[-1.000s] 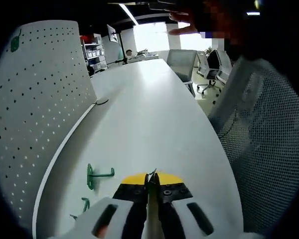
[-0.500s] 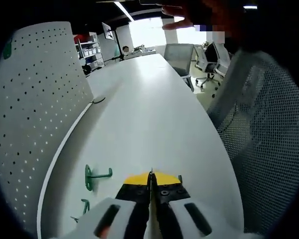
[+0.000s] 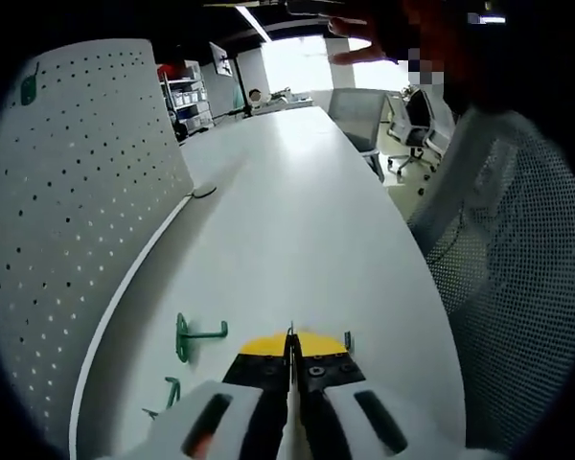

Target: Insert the hook assembly into the mounting plate slot until the hook locks in place.

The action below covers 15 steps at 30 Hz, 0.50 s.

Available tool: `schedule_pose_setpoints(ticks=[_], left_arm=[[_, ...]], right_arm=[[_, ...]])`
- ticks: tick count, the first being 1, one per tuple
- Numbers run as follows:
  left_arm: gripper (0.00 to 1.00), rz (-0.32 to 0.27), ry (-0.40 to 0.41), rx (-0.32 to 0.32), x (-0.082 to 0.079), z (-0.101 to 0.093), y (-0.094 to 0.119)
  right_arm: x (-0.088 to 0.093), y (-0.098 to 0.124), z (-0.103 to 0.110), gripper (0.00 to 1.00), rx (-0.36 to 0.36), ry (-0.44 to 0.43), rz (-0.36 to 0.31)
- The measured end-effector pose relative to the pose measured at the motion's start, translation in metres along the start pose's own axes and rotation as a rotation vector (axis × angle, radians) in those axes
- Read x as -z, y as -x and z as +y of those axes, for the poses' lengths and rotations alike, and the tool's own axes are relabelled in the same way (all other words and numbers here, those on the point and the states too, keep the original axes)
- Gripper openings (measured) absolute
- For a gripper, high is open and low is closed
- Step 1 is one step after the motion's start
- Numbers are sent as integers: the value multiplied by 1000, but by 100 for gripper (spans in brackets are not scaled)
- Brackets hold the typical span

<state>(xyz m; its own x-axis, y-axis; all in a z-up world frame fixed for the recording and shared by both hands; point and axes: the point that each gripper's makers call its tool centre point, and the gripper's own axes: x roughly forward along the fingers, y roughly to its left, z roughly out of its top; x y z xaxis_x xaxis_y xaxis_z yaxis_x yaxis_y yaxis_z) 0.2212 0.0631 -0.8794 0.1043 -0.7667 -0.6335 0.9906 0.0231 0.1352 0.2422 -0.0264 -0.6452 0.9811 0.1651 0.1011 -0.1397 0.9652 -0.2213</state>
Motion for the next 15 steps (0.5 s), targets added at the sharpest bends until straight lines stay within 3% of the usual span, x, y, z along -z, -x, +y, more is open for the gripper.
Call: schedule_pose_setpoints(ticks=[10,15], left_arm=[[1,-43,49,-51,-10,10,14],[1,-106,98,-108,-24,21,27]], right_arm=[[-5,0,3,27,-9,-2,-15],[-11,-2,7,27,-22,2,-23]])
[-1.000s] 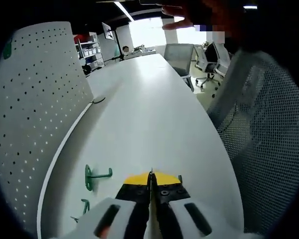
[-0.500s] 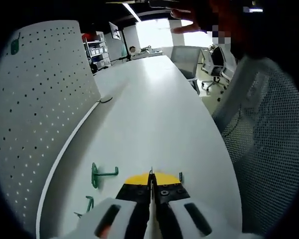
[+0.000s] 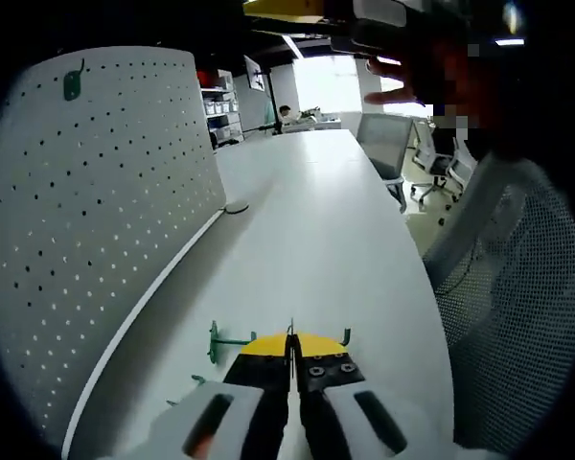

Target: Insert the hook assembly into the mounting plate slot until the hook locks in place.

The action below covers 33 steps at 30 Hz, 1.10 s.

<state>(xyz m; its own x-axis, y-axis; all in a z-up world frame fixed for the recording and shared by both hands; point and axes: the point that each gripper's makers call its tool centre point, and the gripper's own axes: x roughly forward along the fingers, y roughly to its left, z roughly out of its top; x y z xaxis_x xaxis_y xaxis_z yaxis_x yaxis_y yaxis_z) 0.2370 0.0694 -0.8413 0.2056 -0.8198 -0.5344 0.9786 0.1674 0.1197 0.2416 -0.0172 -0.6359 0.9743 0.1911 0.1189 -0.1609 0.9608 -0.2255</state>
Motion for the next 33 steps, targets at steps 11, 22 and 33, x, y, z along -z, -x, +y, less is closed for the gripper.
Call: schedule_pose_setpoints(ticks=[11,22,33], left_arm=[[1,-140,99,-100,-35,22,29],[1,-262,116,-172,-76,32,60],[1,-400,143,-222,-120,41,87]], right_arm=[[-19,0,8,27,-25,17,-36],[-43,6,20,27,-57,30,-77],[-54,13,30,28,-88,30,-90]])
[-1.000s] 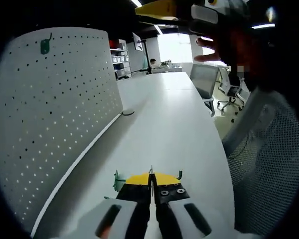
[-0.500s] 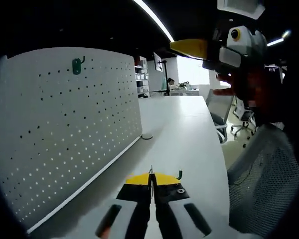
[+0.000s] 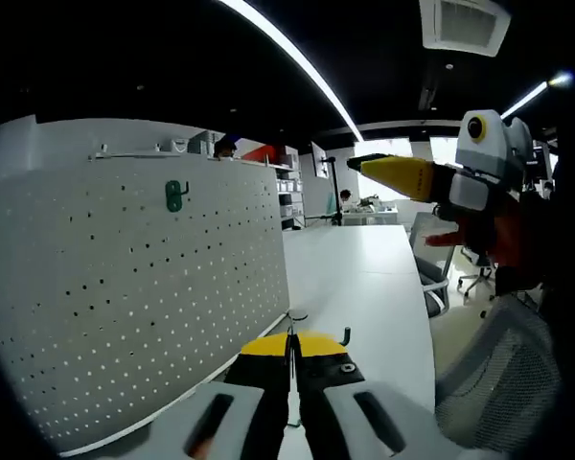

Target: Insert the hook assembly into the mounting plate slot until the hook locks in place.

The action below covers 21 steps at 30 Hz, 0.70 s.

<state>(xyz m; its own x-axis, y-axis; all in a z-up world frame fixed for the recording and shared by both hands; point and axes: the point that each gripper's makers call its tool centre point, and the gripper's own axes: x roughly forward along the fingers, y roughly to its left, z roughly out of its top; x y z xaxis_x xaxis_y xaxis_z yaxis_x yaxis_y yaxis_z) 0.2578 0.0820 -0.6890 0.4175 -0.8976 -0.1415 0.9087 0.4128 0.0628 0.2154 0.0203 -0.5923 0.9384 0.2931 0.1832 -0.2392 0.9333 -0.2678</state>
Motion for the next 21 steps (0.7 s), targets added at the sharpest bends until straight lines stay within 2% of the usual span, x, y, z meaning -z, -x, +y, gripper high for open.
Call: schedule_pose_setpoints(ticks=[14,21], left_arm=[[1,-139,27,-41,-59,4,7],[1,-200,49,-40,-81,0,11]], right_arm=[[-1,-2,20,26,-55,-25,5],[-1,-5,29,22,-83,-40,12]])
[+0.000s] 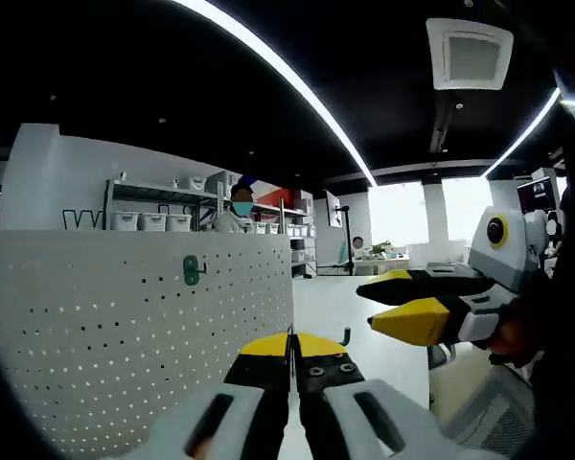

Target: Insert the hook assembly into the mounting plate slot until the hook locks in place.

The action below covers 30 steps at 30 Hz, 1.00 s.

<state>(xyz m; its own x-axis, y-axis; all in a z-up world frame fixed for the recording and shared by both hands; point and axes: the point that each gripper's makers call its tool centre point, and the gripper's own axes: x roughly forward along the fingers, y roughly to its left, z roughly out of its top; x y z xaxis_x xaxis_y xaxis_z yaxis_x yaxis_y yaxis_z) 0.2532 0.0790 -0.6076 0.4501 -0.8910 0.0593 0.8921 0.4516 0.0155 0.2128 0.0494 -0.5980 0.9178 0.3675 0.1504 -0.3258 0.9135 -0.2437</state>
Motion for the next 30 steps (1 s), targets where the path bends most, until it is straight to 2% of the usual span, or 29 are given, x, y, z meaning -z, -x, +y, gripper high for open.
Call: schedule_pose_setpoints(ticks=[4,9,23,30], left_arm=[[1,-16,11,9,-5,-5,0],[1,-27,25,31,-9,-11,0],[1,-25,46,86,-11,-27,-1],[1,-14,56,98,-9,-30,-2]], right_arm=[[-2,-1,3,19,-10,-22,-4],[0,-3,3,16,-12,-9,6],[8,-7,5,4,-17,7,37],[11,-8,4,3,-17,8,48]])
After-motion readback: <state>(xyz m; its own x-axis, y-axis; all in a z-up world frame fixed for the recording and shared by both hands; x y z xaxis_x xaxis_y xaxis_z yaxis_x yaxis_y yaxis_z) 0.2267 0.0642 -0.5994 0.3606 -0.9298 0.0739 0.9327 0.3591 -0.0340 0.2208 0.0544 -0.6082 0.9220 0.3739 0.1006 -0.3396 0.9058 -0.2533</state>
